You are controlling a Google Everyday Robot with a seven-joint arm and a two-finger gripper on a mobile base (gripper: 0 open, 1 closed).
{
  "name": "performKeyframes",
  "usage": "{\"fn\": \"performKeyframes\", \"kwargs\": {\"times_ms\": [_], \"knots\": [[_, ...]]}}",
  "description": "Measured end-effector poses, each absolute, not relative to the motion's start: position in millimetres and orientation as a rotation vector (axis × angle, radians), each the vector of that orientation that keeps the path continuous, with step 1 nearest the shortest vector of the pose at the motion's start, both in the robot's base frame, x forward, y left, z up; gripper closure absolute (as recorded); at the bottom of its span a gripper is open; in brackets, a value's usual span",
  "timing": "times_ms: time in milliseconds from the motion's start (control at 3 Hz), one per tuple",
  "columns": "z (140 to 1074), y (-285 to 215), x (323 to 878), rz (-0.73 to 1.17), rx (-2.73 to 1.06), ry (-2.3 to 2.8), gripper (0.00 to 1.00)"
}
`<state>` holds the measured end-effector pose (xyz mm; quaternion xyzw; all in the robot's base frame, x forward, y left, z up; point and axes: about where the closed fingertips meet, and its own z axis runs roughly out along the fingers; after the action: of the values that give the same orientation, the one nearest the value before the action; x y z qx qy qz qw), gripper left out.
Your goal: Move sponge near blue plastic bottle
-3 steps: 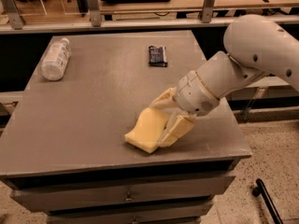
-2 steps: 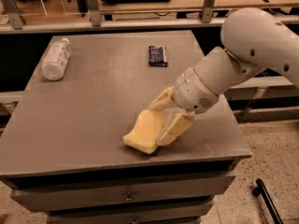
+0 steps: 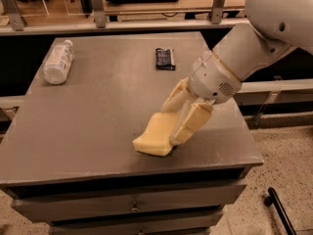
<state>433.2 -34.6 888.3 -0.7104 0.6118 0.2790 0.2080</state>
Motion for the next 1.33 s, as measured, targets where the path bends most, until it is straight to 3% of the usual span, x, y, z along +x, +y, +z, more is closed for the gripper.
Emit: {"fn": "performKeyframes", "kwargs": {"times_ms": [667, 1333], "knots": [[891, -31, 467, 0.734, -1.979, 1.674, 1.00], [899, -8, 563, 0.627, -1.976, 1.562, 1.00]]}}
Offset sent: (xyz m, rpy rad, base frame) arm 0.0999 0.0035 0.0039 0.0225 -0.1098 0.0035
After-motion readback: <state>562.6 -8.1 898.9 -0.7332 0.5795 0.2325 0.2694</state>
